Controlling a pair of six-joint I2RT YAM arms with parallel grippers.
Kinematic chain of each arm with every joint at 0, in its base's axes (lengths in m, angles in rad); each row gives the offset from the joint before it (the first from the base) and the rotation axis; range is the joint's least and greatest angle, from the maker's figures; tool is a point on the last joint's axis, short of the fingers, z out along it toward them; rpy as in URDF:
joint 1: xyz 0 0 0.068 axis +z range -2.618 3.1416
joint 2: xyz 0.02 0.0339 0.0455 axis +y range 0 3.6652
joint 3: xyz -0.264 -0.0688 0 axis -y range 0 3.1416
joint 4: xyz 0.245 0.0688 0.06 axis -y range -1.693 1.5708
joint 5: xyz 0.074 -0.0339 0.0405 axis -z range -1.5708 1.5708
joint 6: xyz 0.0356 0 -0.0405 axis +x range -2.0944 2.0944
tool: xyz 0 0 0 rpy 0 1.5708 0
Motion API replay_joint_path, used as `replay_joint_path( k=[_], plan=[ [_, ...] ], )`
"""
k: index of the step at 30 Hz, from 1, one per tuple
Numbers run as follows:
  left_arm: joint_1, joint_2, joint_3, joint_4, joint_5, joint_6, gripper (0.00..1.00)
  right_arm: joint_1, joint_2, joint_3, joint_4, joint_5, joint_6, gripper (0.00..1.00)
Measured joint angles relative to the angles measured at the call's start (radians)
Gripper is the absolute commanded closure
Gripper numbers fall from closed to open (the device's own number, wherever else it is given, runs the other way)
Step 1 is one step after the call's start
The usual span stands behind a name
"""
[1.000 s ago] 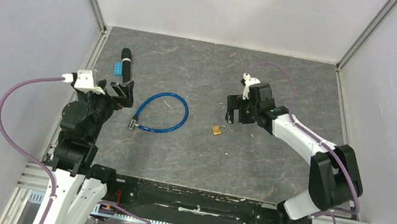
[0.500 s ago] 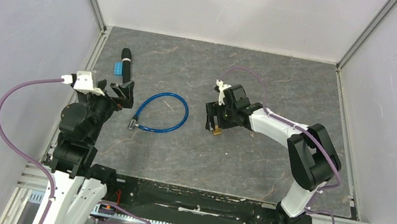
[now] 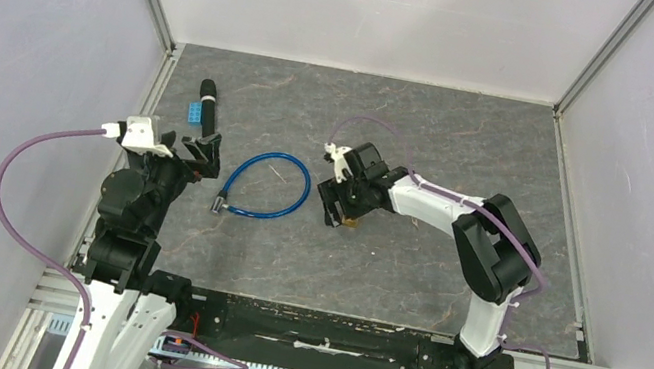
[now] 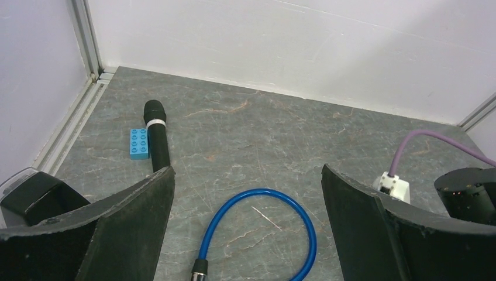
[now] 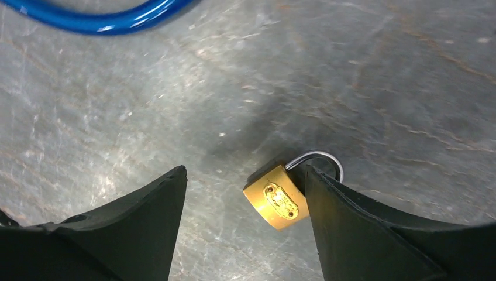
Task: Unlock with the key
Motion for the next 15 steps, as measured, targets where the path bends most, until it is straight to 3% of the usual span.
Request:
replay_joint_path(
  k=[15],
  plan=[
    [0.000,0.024,-0.001,0.000,0.000,0.000,0.01,0.118,-0.013,0.037,-0.165,-0.017,-0.187,0.20]
  ],
)
